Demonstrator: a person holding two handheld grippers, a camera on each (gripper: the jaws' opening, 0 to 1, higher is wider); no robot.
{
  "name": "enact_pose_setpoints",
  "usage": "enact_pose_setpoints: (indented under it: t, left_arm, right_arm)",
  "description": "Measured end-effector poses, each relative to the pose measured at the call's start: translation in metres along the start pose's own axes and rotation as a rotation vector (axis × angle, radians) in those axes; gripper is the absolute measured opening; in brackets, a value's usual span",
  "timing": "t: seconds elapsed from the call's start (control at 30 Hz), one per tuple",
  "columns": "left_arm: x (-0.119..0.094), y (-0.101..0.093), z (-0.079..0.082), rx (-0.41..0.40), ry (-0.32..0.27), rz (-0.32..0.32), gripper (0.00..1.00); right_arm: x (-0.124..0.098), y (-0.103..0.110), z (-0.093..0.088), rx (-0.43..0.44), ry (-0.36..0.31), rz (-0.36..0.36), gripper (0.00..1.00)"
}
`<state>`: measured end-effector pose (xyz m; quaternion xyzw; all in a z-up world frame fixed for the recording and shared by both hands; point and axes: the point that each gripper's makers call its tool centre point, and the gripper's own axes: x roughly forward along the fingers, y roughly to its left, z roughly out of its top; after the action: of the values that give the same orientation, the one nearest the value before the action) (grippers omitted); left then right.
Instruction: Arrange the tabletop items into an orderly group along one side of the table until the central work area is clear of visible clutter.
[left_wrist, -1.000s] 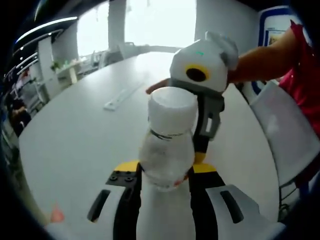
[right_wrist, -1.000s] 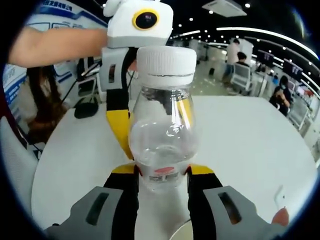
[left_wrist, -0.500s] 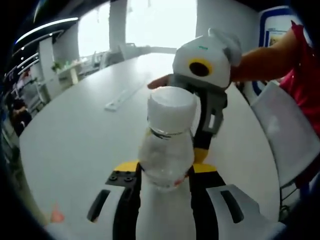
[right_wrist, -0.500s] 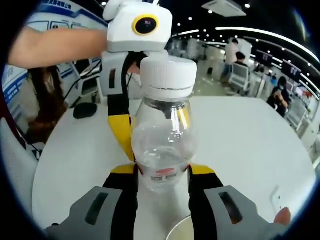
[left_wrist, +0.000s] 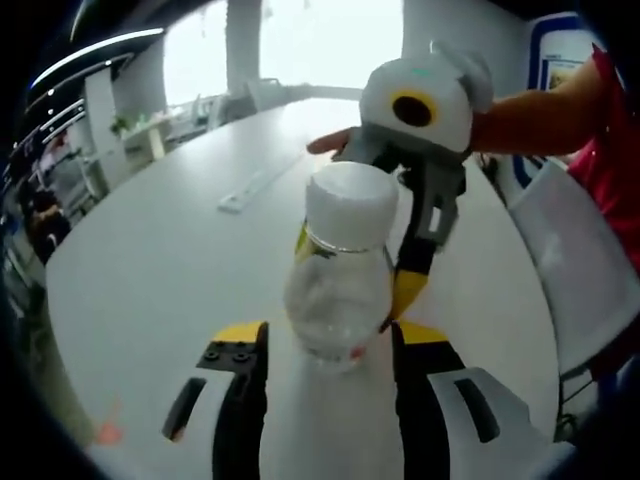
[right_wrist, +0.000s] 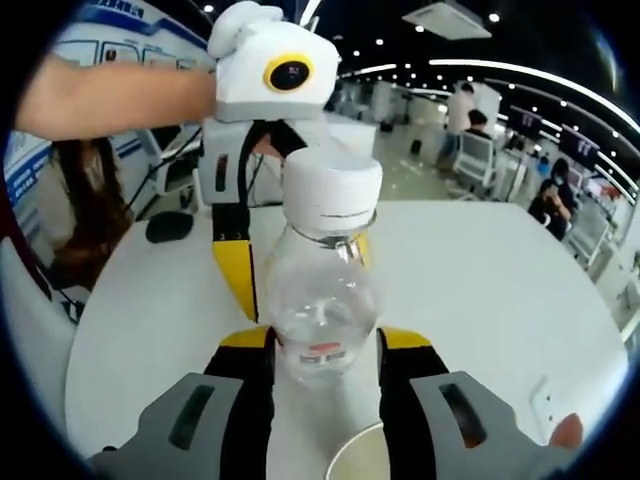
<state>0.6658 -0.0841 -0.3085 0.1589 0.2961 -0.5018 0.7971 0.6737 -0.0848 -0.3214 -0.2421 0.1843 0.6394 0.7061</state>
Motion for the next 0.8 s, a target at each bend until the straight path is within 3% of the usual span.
enact_pose_setpoints:
  t: [0.2, 0.5, 0.6, 0.7, 0.8]
  left_arm:
    - [-0.009, -0.003, 0.004, -0.020, -0.018, 0.027, 0.54]
    - [-0.018, -0.014, 0.009, -0.064, -0.036, 0.065, 0.69]
    - [-0.024, -0.012, 0.014, -0.086, -0.063, 0.110, 0.79]
    - [-0.031, -0.018, 0.024, -0.105, -0.111, 0.127, 0.81]
    - [-0.035, -0.024, 0.030, -0.103, -0.121, 0.142, 0.84]
  right_arm:
    - [-0.007, 0.000, 0.004, 0.004, 0.002, -0.010, 0.45]
    - [-0.022, 0.002, 0.015, 0.024, -0.025, -0.053, 0.66]
    - [-0.030, 0.002, 0.024, 0.029, -0.050, -0.069, 0.72]
    - [-0.037, 0.004, 0.030, 0.025, -0.060, -0.082, 0.75]
    - [-0.044, 0.008, 0.034, 0.029, -0.070, -0.088, 0.77]
